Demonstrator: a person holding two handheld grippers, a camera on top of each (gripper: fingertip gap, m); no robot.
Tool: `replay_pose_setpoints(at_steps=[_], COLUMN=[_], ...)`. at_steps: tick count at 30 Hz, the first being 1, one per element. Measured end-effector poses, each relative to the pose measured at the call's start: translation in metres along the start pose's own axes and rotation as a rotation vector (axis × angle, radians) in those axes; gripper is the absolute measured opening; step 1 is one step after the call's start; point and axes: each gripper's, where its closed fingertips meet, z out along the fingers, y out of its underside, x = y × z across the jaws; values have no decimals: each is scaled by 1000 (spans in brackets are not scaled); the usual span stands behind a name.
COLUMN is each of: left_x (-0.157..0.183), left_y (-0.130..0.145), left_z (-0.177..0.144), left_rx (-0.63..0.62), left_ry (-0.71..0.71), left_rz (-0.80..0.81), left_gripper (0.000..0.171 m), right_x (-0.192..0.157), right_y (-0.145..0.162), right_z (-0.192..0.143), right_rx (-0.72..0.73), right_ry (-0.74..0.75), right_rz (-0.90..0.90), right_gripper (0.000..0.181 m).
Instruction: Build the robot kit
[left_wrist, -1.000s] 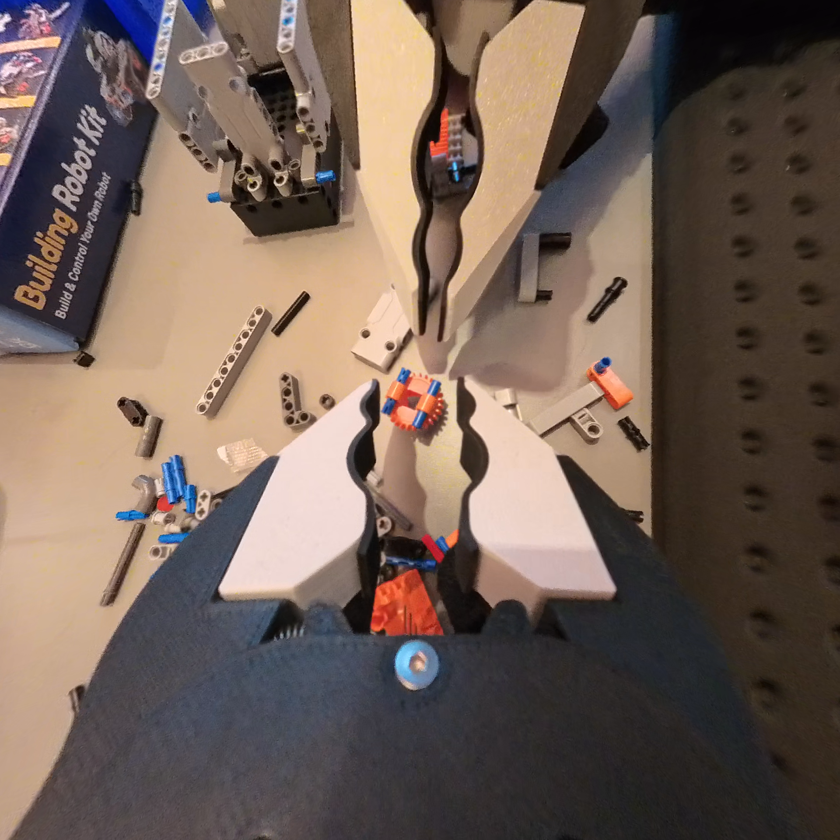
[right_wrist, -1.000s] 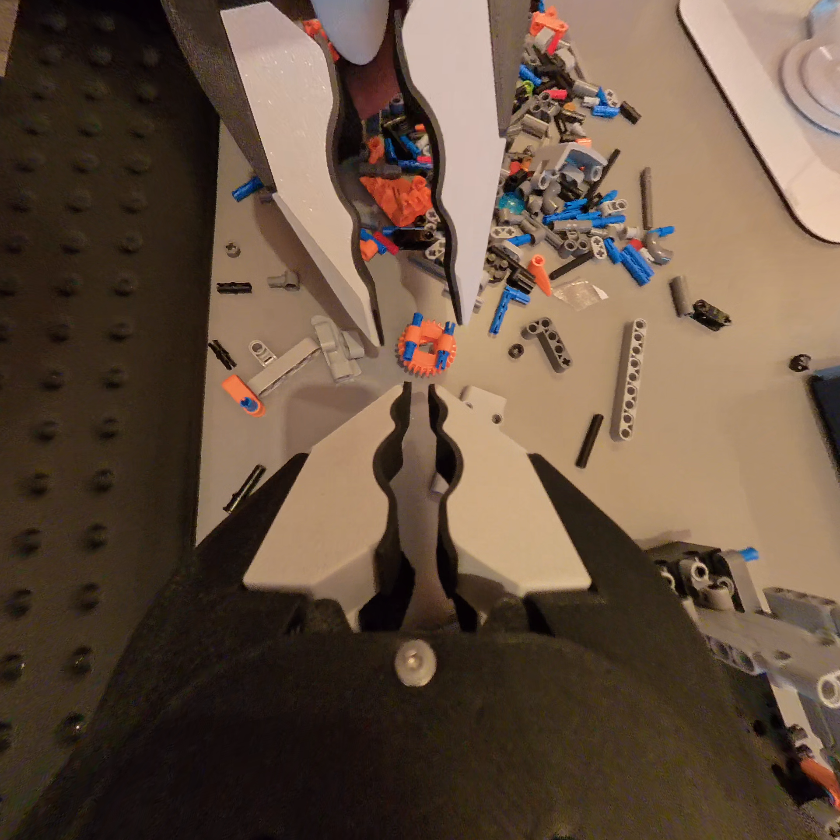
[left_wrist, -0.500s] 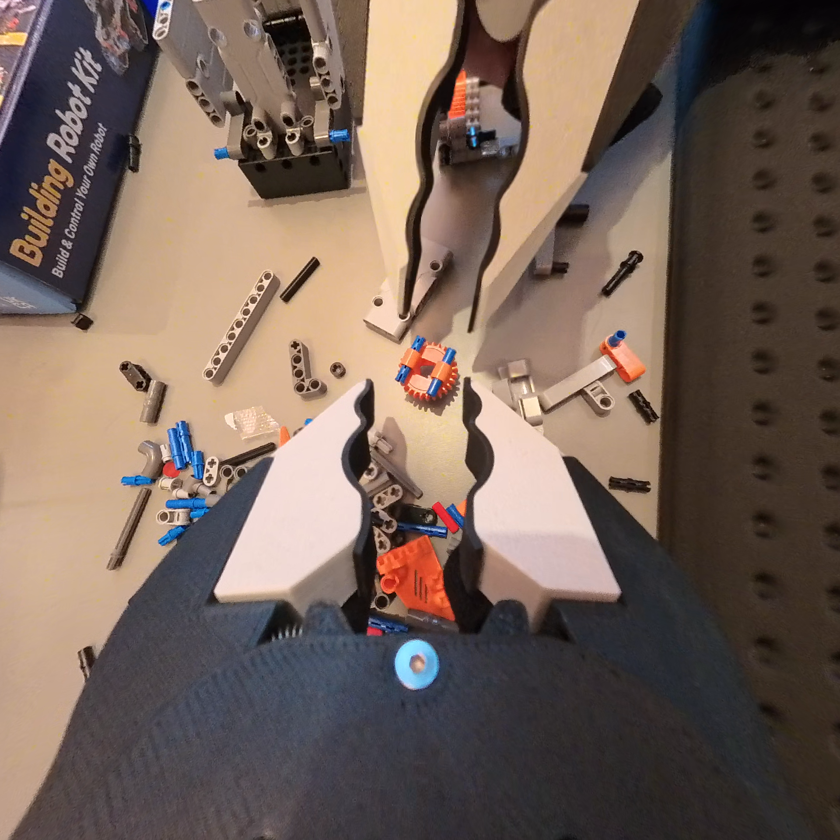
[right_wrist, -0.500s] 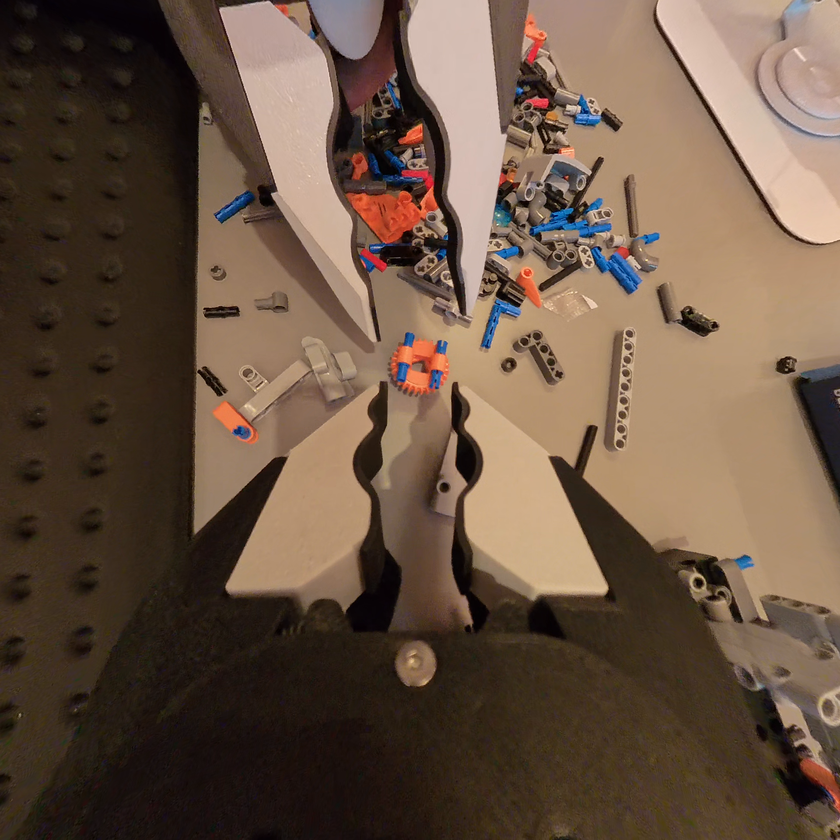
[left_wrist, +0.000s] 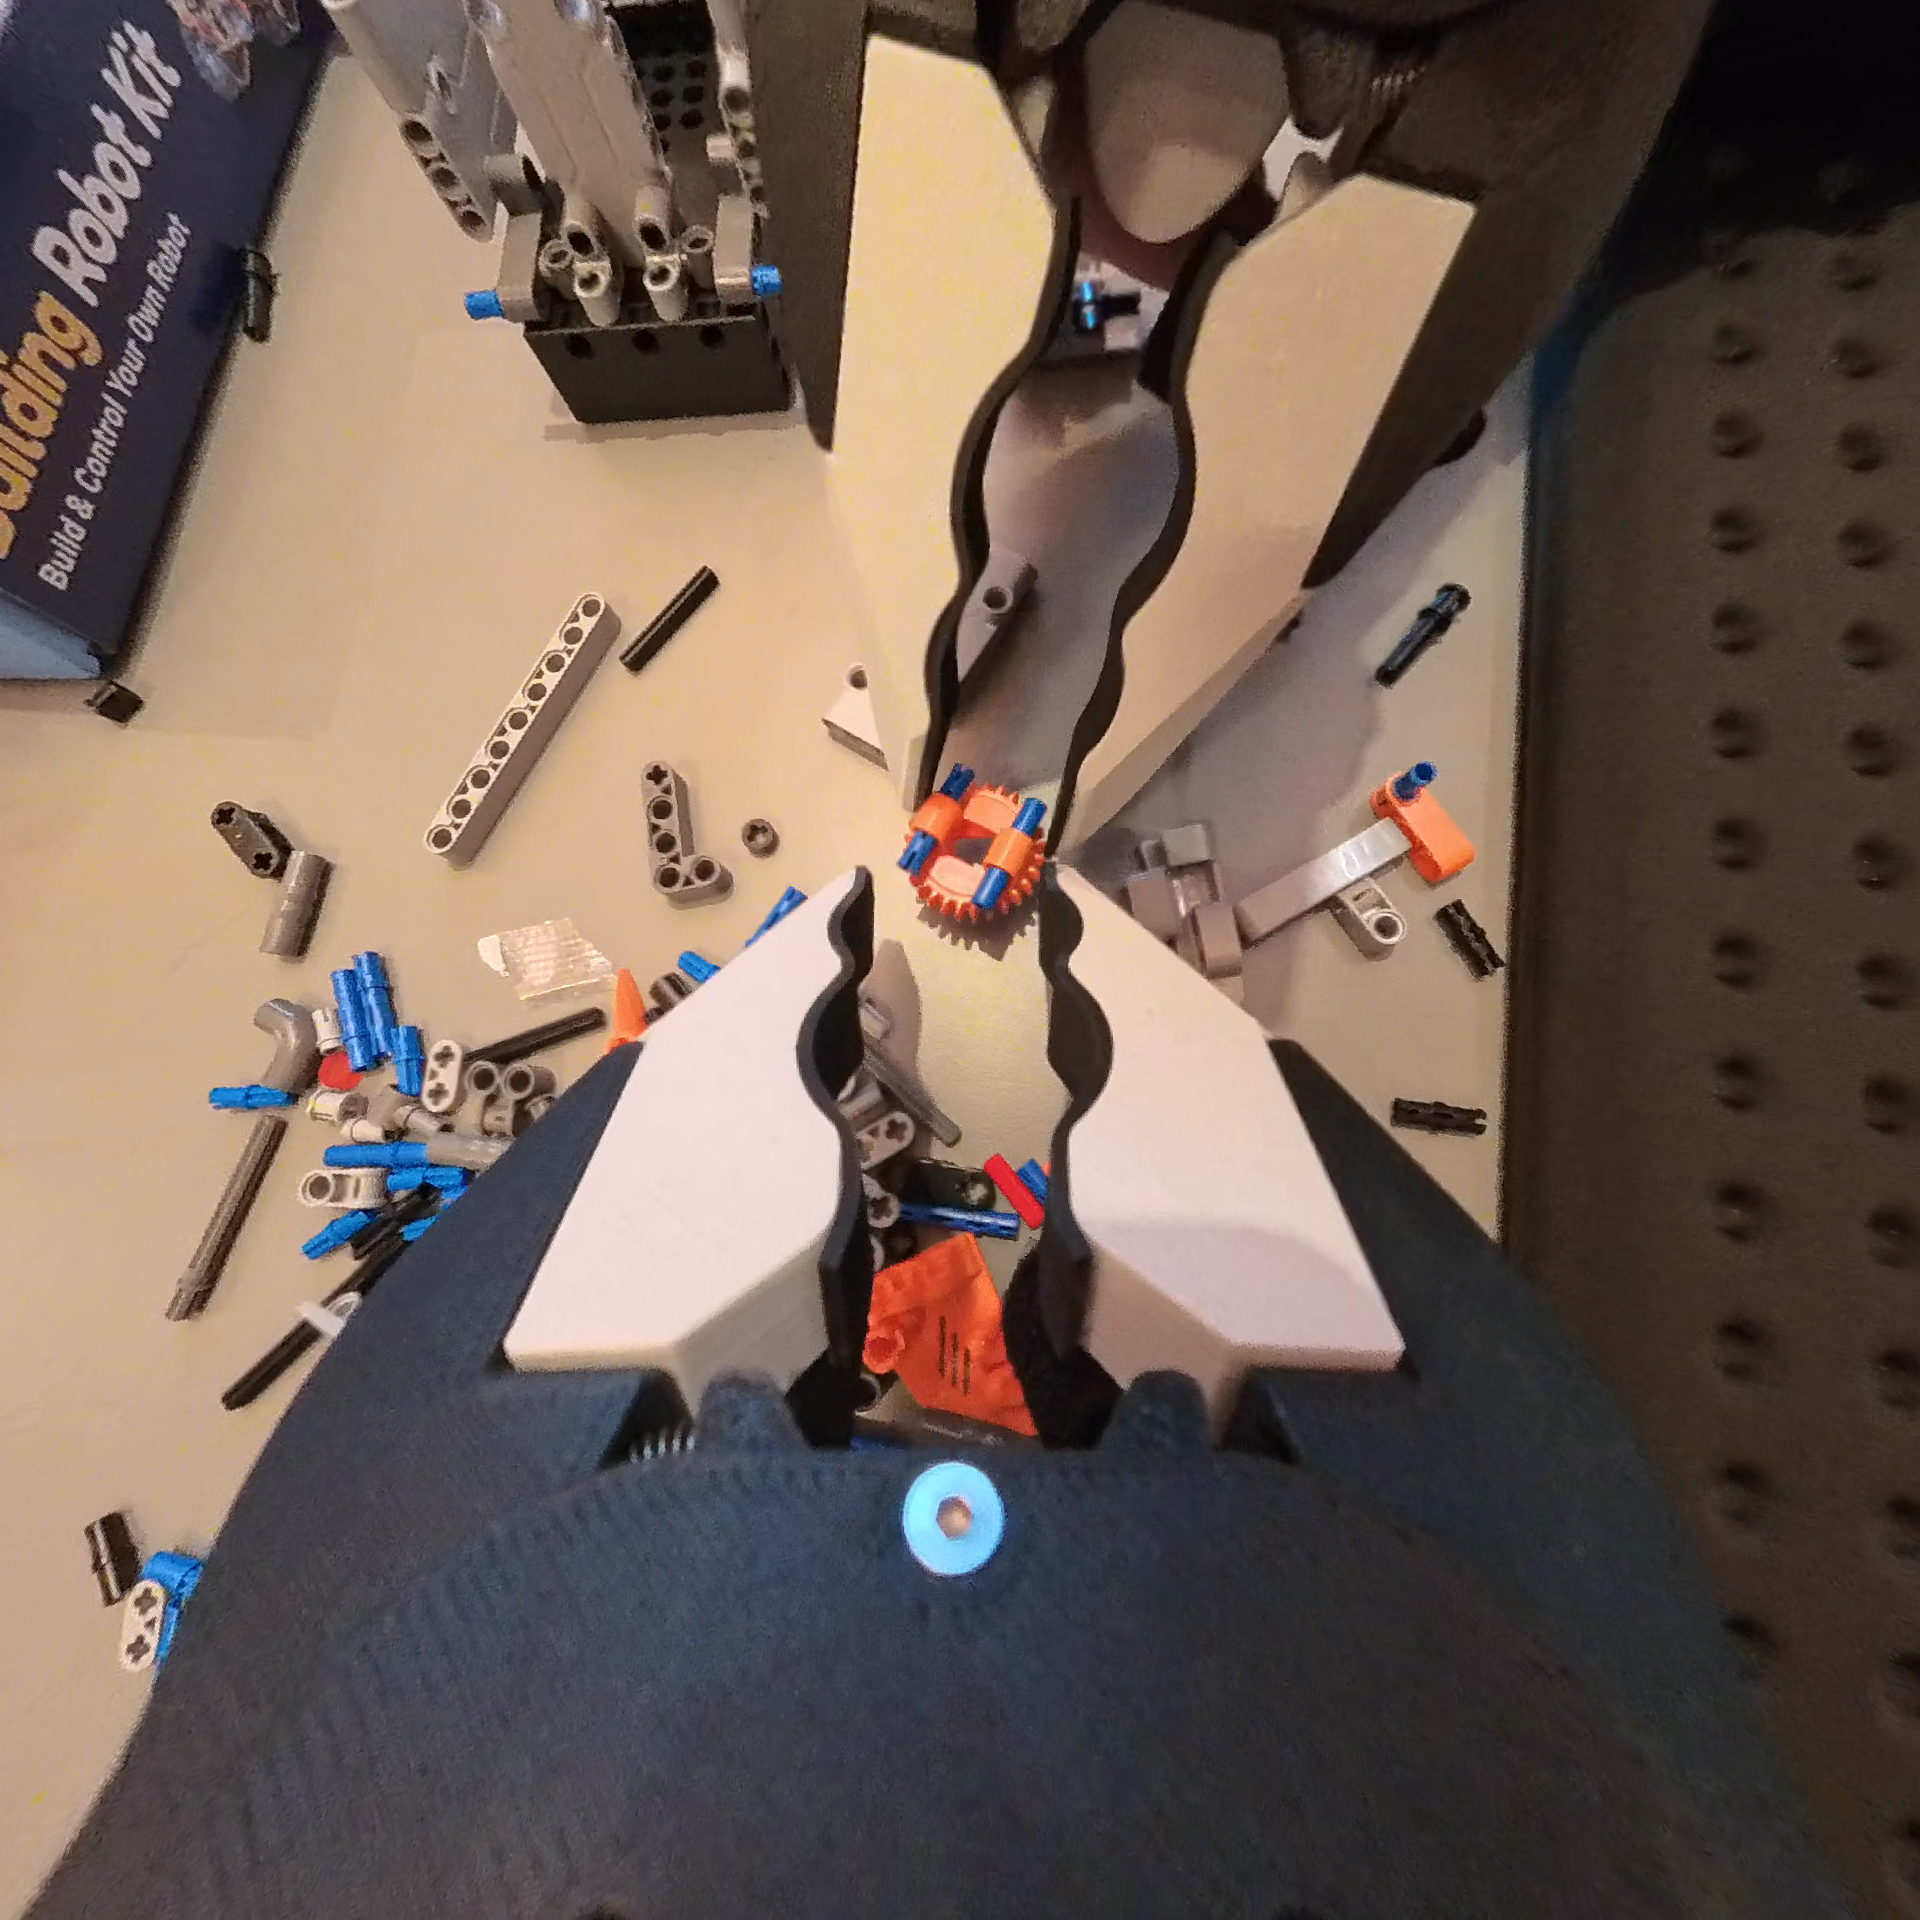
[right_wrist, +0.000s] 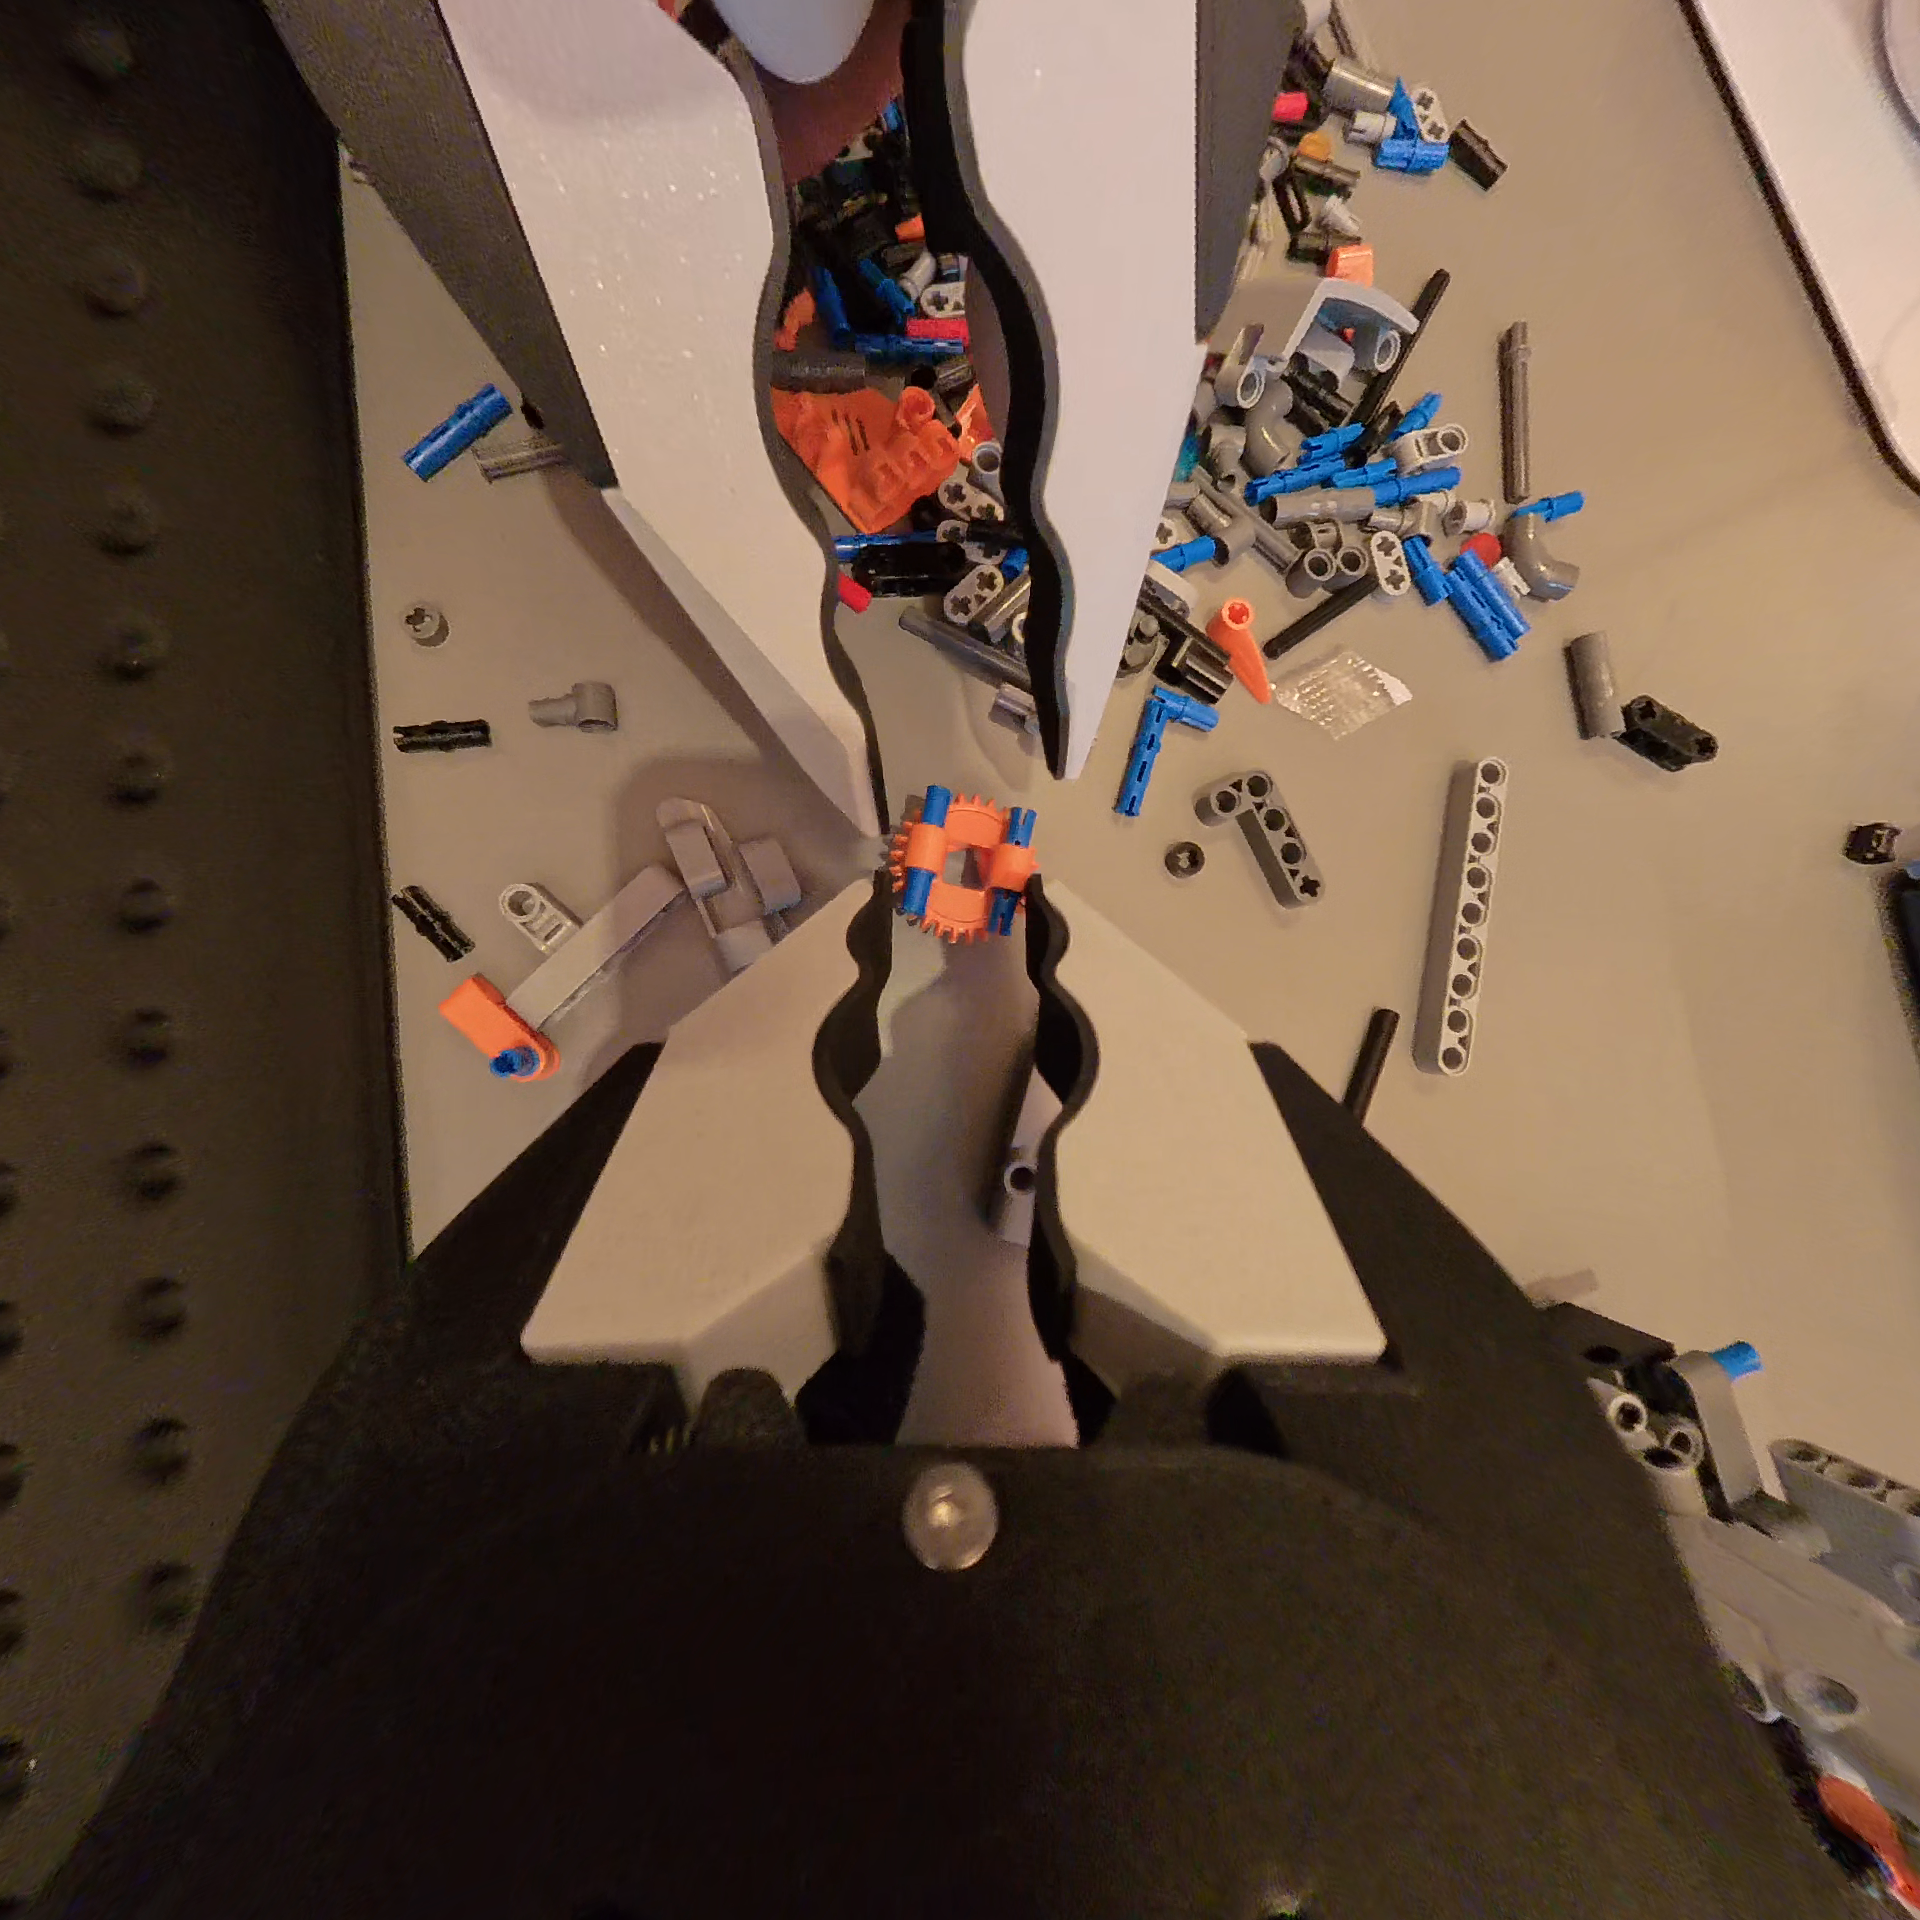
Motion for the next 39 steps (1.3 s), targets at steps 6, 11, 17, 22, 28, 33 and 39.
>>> replay_pose_setpoints(at_steps=[6, 11, 17, 22, 28, 33, 39], left_x=[-1, -1, 3, 0, -3, -6, -11], left_y=[-5, -9, -9, -6, -7, -8, -14], left_z=[-2, -1, 2, 6, 5, 2, -5], left_rx=[26, 38, 35, 8, 15, 25, 66], left_ry=[-3, -7, 6, -15, -26, -44, -66], left_rz=[-12, -15, -13, -13, -18, -22, -38], left_gripper=[32, 42, 51, 68, 70, 62, 53], right_x=[1, 3, 2, 2, 0, 1, 7], right_y=[-6, -12, -19, -19, -16, -17, -17], right_z=[-7, -12, -17, -19, -17, -19, -22], right_rx=[82, 142, 188, 204, 207, 220, 240], right_ry=[-1, -11, -10, -12, -37, -31, 0], right_rz=[-6, 13, 14, 16, 19, 22, 20], right_gripper=[23, 23, 23, 23, 23, 23, 23])
